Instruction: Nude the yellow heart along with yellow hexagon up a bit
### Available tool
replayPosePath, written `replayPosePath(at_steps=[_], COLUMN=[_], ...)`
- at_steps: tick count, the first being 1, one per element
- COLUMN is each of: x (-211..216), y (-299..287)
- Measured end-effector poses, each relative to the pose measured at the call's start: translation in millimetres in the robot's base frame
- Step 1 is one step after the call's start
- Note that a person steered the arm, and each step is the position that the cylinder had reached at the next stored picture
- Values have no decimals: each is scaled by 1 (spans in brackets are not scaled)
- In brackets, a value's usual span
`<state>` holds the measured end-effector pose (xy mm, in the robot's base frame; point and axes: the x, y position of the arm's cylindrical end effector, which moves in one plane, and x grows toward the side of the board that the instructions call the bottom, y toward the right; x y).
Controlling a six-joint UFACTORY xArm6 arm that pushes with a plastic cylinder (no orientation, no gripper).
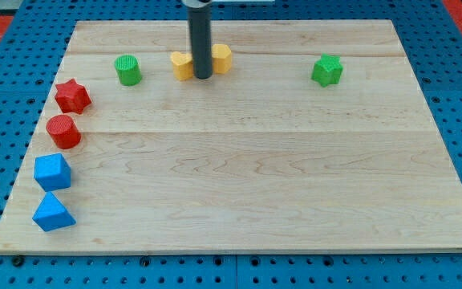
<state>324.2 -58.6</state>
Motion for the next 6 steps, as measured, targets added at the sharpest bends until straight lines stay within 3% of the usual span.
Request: replayPosePath(at_steps=[1,2,3,6], x=[19,24,-2,-31], y=[-7,-64,-67,45])
